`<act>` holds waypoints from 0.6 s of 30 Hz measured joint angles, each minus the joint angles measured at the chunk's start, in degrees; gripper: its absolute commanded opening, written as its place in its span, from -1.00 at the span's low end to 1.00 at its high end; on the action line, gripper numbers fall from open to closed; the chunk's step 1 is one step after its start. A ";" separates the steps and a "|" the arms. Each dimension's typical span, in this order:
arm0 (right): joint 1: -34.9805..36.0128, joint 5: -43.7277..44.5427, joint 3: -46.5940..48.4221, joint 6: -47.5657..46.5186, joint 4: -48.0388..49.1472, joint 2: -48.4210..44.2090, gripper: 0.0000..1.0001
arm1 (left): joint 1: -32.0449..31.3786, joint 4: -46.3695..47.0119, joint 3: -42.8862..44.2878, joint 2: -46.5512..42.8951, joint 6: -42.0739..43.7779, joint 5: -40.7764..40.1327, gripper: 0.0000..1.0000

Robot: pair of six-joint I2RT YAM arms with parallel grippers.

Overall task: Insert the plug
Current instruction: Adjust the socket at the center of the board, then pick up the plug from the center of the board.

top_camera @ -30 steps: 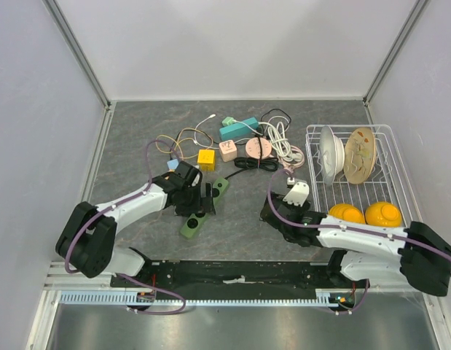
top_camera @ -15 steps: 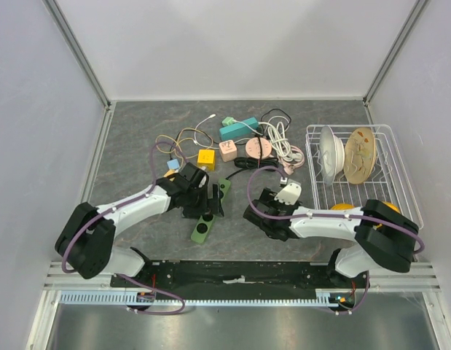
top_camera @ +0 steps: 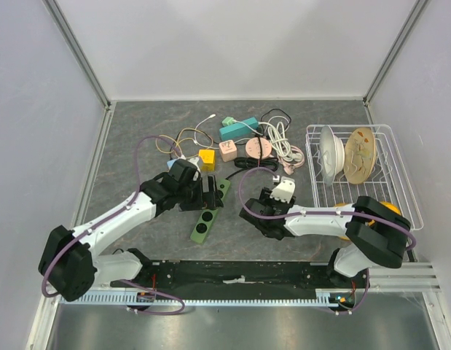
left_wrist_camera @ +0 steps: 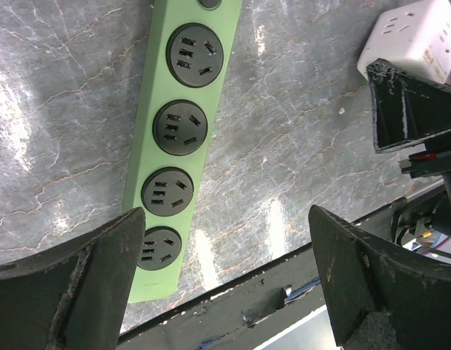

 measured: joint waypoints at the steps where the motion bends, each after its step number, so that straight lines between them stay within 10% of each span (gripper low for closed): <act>1: 0.04 -0.02 0.00 -2.32 0.90 -0.11 -0.60 | 0.02 0.00 0.04 -0.55 0.00 -0.20 0.99; 12: 0.63 -14.78 -5.33 -39.12 21.09 -14.49 -0.89 | 1.29 1.14 -0.13 -9.07 0.55 -0.26 0.99; 18: 0.70 -17.11 -5.31 -44.09 20.11 -15.19 0.08 | 2.27 3.89 -0.63 -11.41 0.61 -0.20 0.99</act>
